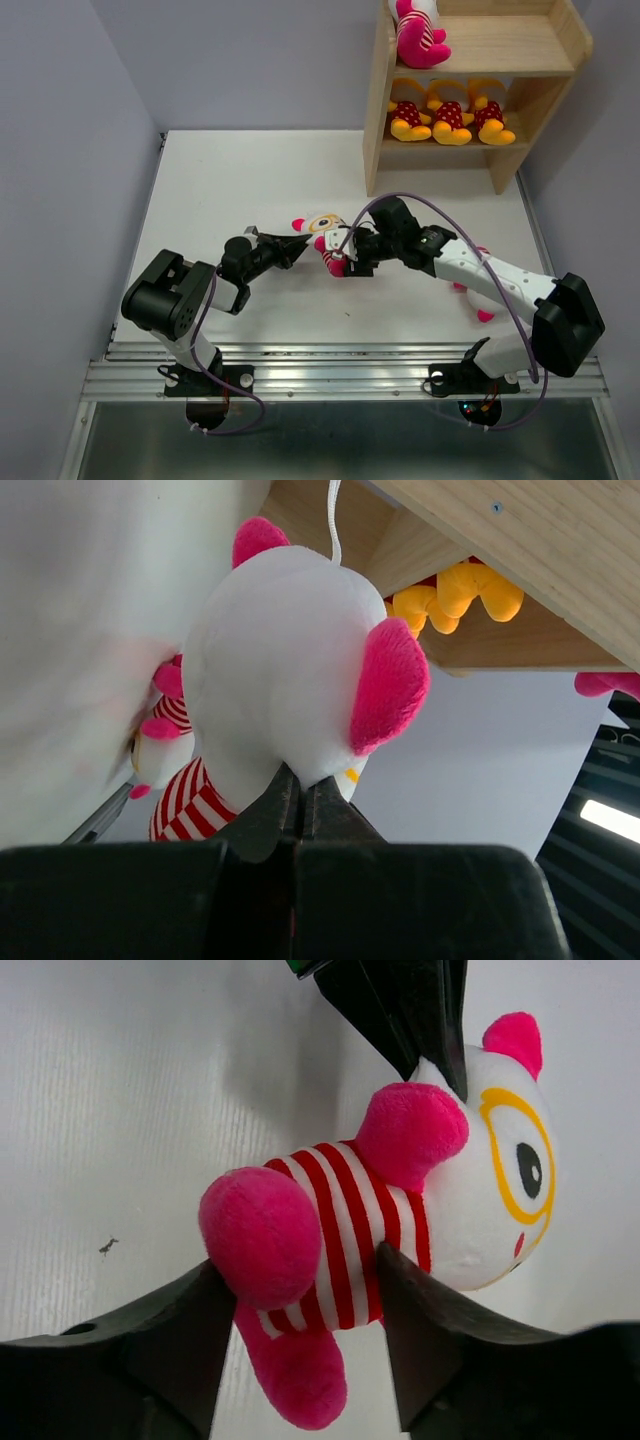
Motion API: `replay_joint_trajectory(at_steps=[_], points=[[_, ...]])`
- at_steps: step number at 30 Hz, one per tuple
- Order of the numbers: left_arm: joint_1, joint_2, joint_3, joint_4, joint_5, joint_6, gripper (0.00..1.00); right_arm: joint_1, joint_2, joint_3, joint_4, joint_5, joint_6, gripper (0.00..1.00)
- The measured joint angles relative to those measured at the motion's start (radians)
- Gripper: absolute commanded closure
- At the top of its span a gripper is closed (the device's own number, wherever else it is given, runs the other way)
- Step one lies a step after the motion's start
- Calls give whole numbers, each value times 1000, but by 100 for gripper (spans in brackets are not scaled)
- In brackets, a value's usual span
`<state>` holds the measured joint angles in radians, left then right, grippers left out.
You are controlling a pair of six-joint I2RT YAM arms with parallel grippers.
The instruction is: Place and organize the stuffed toys onto the shelf
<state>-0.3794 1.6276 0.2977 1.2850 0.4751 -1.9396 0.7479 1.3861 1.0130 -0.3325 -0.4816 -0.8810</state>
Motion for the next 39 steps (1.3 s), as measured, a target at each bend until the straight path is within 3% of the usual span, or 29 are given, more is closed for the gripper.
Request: replay_joint_trajectory(at_steps=[1, 2, 4, 5, 7, 9, 16, 18, 24, 32, 39], points=[[0, -1, 2, 0, 0, 6, 100, 0, 9, 0, 0, -4, 7, 50], [0, -2, 5, -3, 1, 13, 100, 0, 16, 0, 0, -8, 10, 63], [0, -10, 13, -5, 3, 27, 100, 0, 27, 0, 0, -15, 21, 76], [0, -15, 14, -5, 6, 33, 100, 0, 31, 0, 0, -20, 25, 89], [0, -30, 17, -8, 15, 50, 100, 0, 33, 2, 1, -25, 25, 99], [0, -43, 18, -10, 19, 61, 93, 0, 33, 7, 1, -27, 39, 99], [2, -83, 18, -10, 21, 122, 46, 0, 18, 37, -30, -42, 71, 99], [8, -102, 18, -10, 32, 144, 37, -2, -9, 47, -47, -53, 86, 99], [52, -243, 57, -55, 99, 294, 28, -36, -111, 113, -87, -86, 119, 99], [95, -556, 423, -670, 30, 858, 19, -101, -147, 281, -119, -96, 144, 99], [112, -721, 472, -982, -83, 1102, 19, -183, -63, 589, -138, -101, 154, 99]])
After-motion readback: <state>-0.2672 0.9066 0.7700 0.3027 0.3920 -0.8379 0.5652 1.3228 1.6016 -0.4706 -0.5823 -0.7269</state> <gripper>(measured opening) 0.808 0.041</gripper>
